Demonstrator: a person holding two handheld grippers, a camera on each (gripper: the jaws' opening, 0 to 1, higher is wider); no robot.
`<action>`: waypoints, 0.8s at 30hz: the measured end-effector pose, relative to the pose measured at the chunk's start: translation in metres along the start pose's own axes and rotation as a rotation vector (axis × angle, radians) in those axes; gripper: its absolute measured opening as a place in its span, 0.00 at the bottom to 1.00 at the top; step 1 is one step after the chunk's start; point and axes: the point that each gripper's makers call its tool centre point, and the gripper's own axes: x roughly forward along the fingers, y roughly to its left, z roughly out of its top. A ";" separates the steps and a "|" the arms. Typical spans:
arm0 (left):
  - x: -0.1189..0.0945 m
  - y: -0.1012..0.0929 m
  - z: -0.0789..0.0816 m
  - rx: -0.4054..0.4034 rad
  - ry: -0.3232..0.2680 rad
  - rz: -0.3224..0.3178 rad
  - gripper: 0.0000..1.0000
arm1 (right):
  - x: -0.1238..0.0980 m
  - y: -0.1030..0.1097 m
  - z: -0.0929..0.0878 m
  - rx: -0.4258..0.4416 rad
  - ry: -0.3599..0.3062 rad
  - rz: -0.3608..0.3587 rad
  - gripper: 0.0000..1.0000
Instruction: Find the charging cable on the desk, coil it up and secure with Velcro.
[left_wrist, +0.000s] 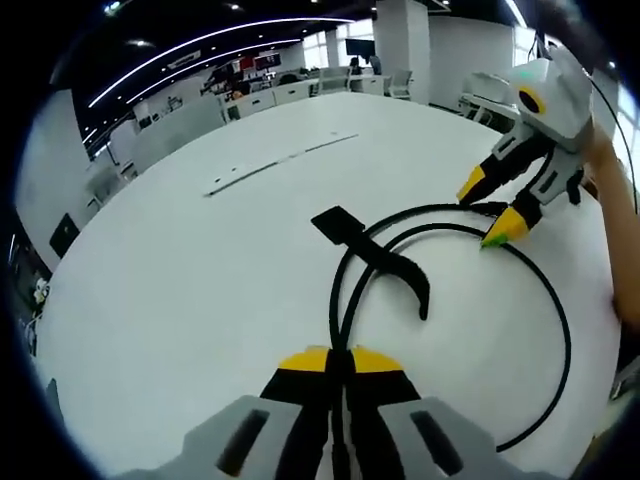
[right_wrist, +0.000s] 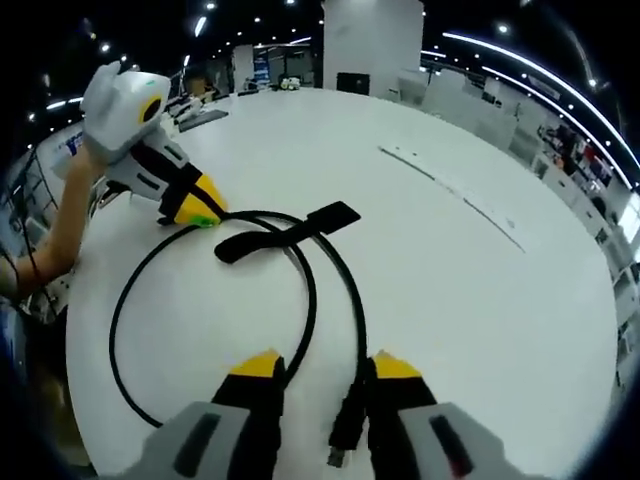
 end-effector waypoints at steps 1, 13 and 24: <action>0.001 0.000 0.001 -0.008 -0.005 0.003 0.06 | 0.000 0.002 0.001 -0.004 0.007 0.000 0.22; 0.001 0.006 0.001 -0.032 -0.043 0.052 0.07 | 0.000 0.010 -0.001 0.010 0.104 -0.067 0.12; -0.005 0.011 -0.007 -0.039 -0.046 0.057 0.06 | 0.006 0.018 0.005 0.014 0.088 -0.056 0.12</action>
